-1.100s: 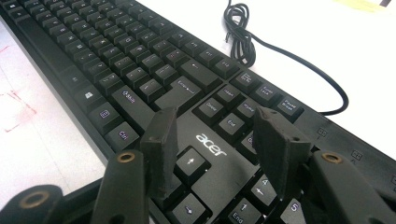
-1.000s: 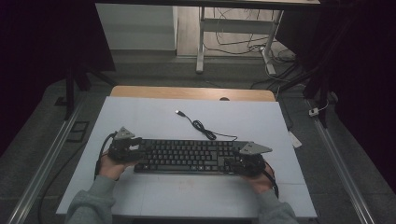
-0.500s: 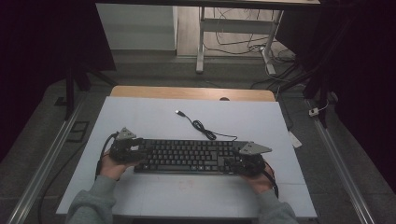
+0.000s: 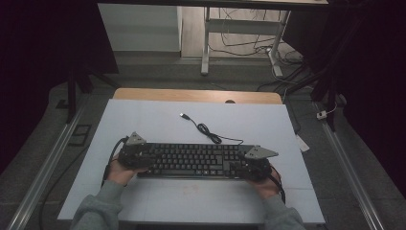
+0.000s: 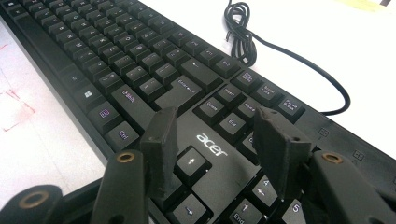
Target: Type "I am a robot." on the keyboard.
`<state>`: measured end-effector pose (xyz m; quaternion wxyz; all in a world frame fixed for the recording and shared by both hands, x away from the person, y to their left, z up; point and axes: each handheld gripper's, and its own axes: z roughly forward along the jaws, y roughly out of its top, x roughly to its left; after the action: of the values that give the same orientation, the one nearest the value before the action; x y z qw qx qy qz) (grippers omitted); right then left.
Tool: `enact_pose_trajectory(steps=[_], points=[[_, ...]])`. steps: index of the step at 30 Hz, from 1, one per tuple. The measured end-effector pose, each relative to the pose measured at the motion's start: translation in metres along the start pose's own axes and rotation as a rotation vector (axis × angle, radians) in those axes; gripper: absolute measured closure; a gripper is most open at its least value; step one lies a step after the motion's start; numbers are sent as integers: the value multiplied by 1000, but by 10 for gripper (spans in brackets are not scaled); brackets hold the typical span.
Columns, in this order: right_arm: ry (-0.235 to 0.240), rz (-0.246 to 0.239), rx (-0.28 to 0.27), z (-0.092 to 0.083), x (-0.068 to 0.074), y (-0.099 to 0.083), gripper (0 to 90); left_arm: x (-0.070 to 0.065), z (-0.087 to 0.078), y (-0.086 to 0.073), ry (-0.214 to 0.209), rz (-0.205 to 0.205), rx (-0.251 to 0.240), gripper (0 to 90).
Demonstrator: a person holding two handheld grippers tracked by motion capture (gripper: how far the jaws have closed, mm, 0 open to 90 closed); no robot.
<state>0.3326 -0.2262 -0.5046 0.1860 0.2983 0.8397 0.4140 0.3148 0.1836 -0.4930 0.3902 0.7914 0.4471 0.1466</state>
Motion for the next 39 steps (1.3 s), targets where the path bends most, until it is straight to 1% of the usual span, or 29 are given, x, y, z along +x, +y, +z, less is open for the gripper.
enact_pose_trajectory(steps=[5, 11, 12, 18, 25, 27, 29, 33, 36, 39], points=[[-1, -2, -1, 0, 0, 0, 502, -6, 4, 1, -12, 16, 13, 437], [-1, -2, -3, 0, 0, 0, 502, -15, 8, 1, -42, 54, 32, 461], [-3, -2, -1, 0, 0, 0, 502, -17, 9, 1, -49, 66, 39, 463], [-4, -1, 0, 0, -1, 0, 503, -28, 15, 1, -81, 106, 68, 486], [-3, -1, 0, 0, -1, 0, 502, -36, 20, 0, -115, 148, 101, 522], [-5, -1, 0, 0, -1, 0, 502, -38, 22, -1, -127, 163, 109, 552], [-5, -1, 0, 0, -1, 0, 502, -40, 23, -1, -143, 177, 117, 609], [-5, -1, 0, 0, -1, 0, 502, -43, 25, -2, -164, 193, 132, 771], [-5, 0, -3, 0, -1, 0, 502, -44, 27, -3, -178, 209, 146, 873], [-6, -2, 0, 0, -1, 0, 502, -46, 29, -3, -185, 216, 155, 888]])
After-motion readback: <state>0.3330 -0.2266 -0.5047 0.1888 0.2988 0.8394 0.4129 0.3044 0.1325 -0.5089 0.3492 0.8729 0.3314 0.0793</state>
